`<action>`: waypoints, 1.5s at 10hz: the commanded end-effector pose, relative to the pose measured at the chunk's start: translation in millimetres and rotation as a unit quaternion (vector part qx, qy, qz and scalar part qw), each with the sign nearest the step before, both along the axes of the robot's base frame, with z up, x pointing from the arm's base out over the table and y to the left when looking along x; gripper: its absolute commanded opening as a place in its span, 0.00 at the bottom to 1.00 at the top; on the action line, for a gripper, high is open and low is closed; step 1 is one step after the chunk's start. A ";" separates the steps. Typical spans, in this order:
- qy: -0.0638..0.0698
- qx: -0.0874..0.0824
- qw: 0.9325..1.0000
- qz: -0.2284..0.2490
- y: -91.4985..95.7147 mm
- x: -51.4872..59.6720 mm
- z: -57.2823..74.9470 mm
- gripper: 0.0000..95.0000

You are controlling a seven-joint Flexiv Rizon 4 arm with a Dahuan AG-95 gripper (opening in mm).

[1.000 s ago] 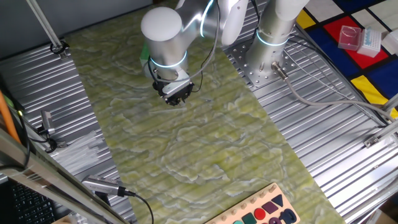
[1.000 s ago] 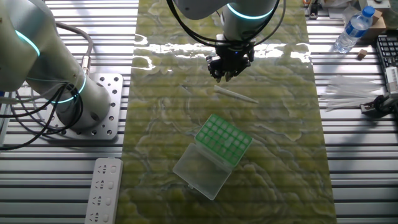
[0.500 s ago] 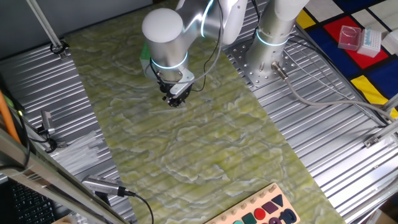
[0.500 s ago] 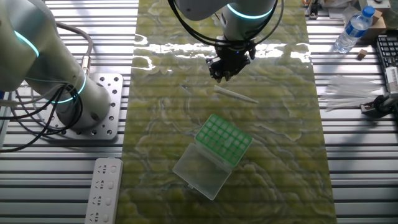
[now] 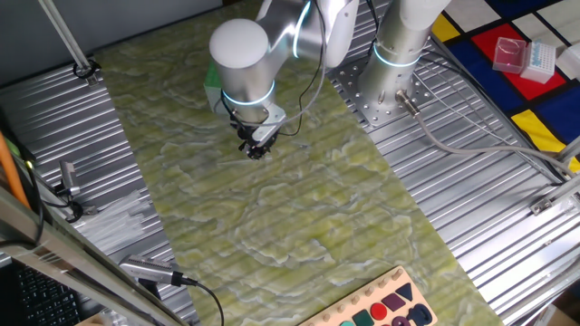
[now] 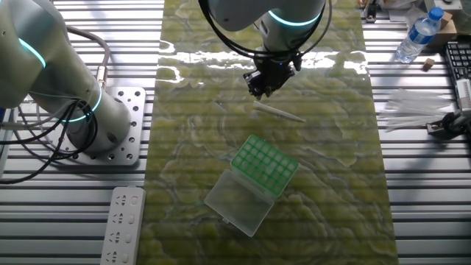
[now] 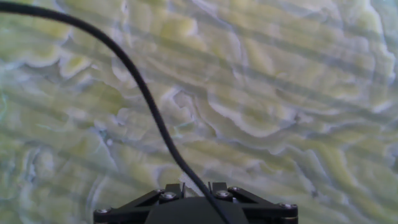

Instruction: Insert a large pipette tip into the holder for large pipette tips

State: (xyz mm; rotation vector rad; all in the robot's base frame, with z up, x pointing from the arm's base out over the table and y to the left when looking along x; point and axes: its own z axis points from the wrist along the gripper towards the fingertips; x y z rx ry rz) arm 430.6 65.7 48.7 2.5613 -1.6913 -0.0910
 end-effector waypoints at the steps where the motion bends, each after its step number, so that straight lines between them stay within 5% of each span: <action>1: -0.002 0.000 1.000 0.011 0.7 -0.6 -1.7 0.20; 10: -0.026 -0.014 0.997 0.077 2.8 -1.7 -9.2 0.20; 13: -0.023 -0.013 0.997 0.073 2.5 -1.5 -8.2 0.20; 15: -0.035 -0.029 0.989 0.138 2.5 -1.5 -8.2 0.20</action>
